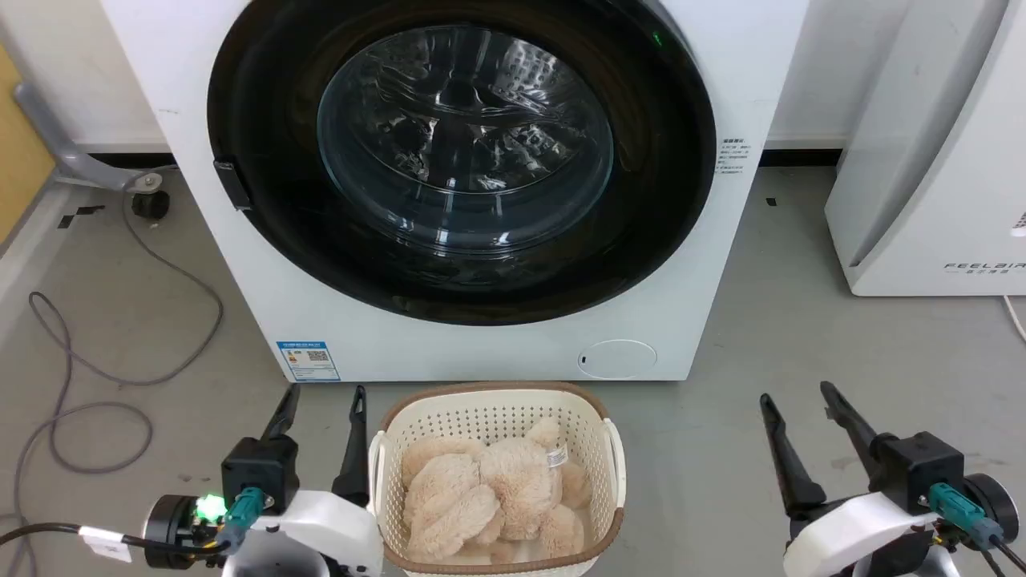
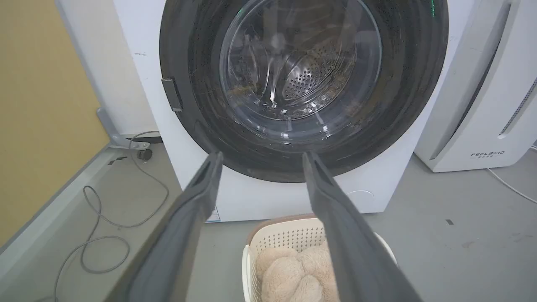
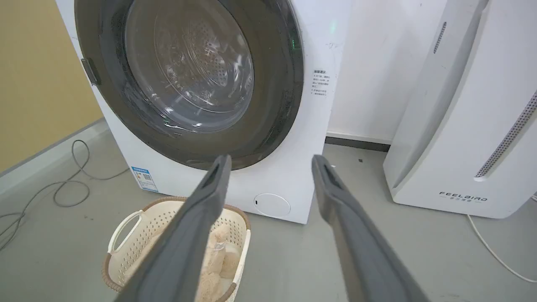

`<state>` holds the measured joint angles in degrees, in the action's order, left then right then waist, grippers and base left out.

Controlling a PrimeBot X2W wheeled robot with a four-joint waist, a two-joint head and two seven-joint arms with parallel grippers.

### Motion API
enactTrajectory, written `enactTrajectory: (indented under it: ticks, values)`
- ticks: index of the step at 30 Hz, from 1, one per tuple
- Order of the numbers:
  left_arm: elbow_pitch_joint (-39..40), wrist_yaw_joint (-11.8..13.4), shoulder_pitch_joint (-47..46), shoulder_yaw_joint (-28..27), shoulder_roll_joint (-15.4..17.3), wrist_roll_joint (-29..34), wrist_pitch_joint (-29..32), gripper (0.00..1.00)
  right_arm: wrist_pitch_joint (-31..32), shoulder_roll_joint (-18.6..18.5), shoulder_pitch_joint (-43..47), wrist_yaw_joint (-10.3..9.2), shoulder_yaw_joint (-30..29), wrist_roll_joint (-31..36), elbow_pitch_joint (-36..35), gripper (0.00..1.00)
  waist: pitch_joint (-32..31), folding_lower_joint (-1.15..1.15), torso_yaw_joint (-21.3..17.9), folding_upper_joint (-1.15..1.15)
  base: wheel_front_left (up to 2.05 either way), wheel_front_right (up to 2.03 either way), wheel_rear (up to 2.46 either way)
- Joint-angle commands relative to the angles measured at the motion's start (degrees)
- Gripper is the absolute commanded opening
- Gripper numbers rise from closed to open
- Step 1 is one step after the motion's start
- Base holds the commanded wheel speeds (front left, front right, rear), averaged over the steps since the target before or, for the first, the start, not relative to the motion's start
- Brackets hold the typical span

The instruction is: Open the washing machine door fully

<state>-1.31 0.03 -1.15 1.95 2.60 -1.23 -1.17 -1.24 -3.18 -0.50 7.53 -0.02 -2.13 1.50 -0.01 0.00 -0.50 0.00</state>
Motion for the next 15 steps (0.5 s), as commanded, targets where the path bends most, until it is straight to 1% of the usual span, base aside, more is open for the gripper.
enactTrajectory:
  ticks: [1, 2, 9, 11, 15]
  values:
    - [-0.32, 0.33, -0.67, 0.54, 0.04, -0.51, -0.68, 1.00, -0.67, 0.04, 0.72, -0.01, 0.02, -0.86, 0.33, 0.08, -0.01, 0.00, -0.03, 0.00, 0.00, 0.00, 0.00]
    - [-0.42, 0.36, -0.70, 0.70, 0.05, -0.59, -0.80, 1.00, -0.79, 0.04, 0.77, -0.01, 0.05, -1.07, 0.43, 0.00, -0.02, 0.00, -0.05, 0.00, 0.00, 0.00, 0.00]
    - [-1.05, 0.65, -0.87, 1.67, 0.06, -1.14, -1.64, 1.00, -1.63, 0.06, 0.98, -0.01, -0.02, -3.01, 0.82, 0.00, -0.08, 0.00, -0.15, 0.00, 0.00, 0.00, 0.00]
    - [-1.22, 0.73, -0.92, 1.93, 0.07, -1.23, -1.88, 1.00, -1.87, 0.06, 0.99, -0.01, -0.01, -4.97, 0.92, 0.00, -0.09, 0.00, -0.14, 0.00, 0.00, 0.00, 0.00]
    - [-1.53, 0.90, -1.02, 2.42, 0.07, -1.45, -2.36, 1.00, -2.34, 0.07, 0.91, -0.01, 0.25, -11.17, 1.22, 0.00, -0.07, 0.00, -0.10, 0.00, 0.00, 0.00, 0.00]
